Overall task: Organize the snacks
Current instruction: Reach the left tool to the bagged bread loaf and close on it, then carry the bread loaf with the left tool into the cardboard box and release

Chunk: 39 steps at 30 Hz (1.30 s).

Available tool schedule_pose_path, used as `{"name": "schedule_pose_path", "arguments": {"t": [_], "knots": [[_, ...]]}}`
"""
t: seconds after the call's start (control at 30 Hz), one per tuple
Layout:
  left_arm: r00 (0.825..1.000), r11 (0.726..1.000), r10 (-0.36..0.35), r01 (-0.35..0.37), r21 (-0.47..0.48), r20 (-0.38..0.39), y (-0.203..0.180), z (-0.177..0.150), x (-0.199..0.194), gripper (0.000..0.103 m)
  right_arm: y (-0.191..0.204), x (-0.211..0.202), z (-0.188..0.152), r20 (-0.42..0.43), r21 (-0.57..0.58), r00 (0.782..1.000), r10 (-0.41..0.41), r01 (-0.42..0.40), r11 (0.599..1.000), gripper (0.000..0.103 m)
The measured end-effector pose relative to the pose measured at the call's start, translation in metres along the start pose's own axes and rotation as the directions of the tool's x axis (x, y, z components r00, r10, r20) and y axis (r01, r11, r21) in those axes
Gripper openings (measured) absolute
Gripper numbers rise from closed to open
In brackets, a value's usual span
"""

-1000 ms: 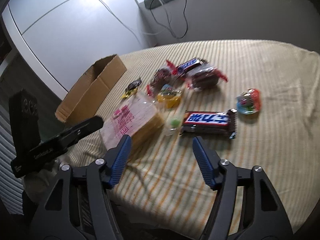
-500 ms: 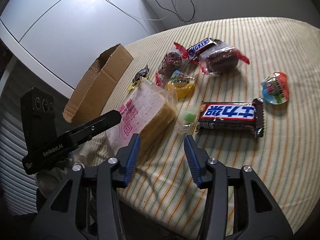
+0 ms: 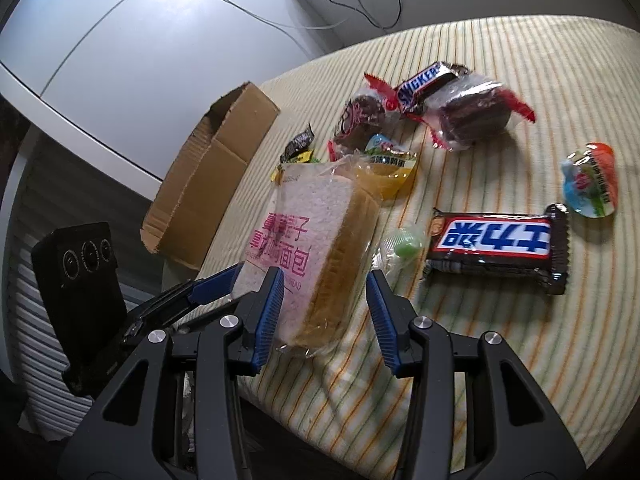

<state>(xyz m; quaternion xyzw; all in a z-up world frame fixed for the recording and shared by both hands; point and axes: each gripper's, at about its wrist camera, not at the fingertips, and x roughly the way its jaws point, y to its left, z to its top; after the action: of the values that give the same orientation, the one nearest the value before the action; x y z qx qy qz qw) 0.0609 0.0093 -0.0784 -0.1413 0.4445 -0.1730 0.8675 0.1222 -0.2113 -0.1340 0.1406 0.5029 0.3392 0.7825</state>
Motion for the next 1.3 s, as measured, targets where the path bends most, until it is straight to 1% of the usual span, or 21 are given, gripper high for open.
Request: {"name": "schedule_pose_path", "arguments": {"t": [0.07,0.17,0.23,0.3,0.37,0.43,0.57,0.67,0.77,0.97,1.13,1.3], "knots": [[1.000,1.000,0.013,-0.013,0.011,0.001,-0.001,0.000,0.001,0.065,-0.001,0.004,0.000,-0.005,-0.002,1.000,-0.009,0.009,1.000,0.046],[1.000,1.000,0.005,-0.005,0.021,0.001,-0.003,0.000,0.000,0.062,-0.002,0.006,0.002,-0.010,-0.002,1.000,-0.003,0.003,1.000,0.046],[1.000,1.000,-0.007,0.007,0.022,0.002,-0.004,-0.001,-0.001,0.058,-0.002,0.008,0.004,-0.016,0.009,1.000,0.016,-0.016,1.000,0.041],[1.000,0.999,-0.012,0.011,0.030,0.008,-0.007,-0.002,-0.004,0.055,0.005,0.006,0.004,-0.012,-0.022,1.000,-0.002,0.001,1.000,0.041],[1.000,0.999,-0.011,0.010,0.032,0.013,-0.007,-0.003,-0.007,0.055,0.014,0.006,0.005,-0.005,-0.056,1.000,-0.024,0.024,0.998,0.041],[1.000,1.000,-0.012,0.012,0.022,0.019,-0.007,-0.003,-0.009,0.055,0.020,0.006,0.006,-0.006,-0.068,1.000,-0.029,0.028,0.997,0.041],[0.999,1.000,-0.005,0.004,0.019,0.050,-0.006,-0.001,-0.019,0.055,0.032,0.004,0.009,0.001,-0.089,1.000,-0.027,0.027,0.996,0.041],[0.996,1.000,0.008,-0.010,0.022,0.090,-0.005,0.003,-0.033,0.055,0.046,0.000,0.015,0.015,-0.119,1.000,-0.022,0.023,0.993,0.041],[0.991,0.999,0.024,-0.027,0.023,0.128,-0.002,0.008,-0.044,0.054,0.060,-0.002,0.023,0.024,-0.147,1.000,-0.007,0.010,0.989,0.041],[0.979,0.998,0.056,-0.057,0.000,0.198,0.016,0.020,-0.067,0.054,0.095,0.002,0.041,0.036,-0.218,0.999,0.015,-0.007,0.976,0.041],[0.967,0.996,0.089,-0.084,-0.032,0.240,0.036,0.026,-0.082,0.054,0.121,0.014,0.053,0.031,-0.266,0.999,0.030,-0.021,0.964,0.041],[0.953,0.991,0.131,-0.117,-0.069,0.275,0.061,0.030,-0.096,0.054,0.150,0.035,0.063,0.010,-0.311,0.999,0.051,-0.046,0.949,0.041]]}}
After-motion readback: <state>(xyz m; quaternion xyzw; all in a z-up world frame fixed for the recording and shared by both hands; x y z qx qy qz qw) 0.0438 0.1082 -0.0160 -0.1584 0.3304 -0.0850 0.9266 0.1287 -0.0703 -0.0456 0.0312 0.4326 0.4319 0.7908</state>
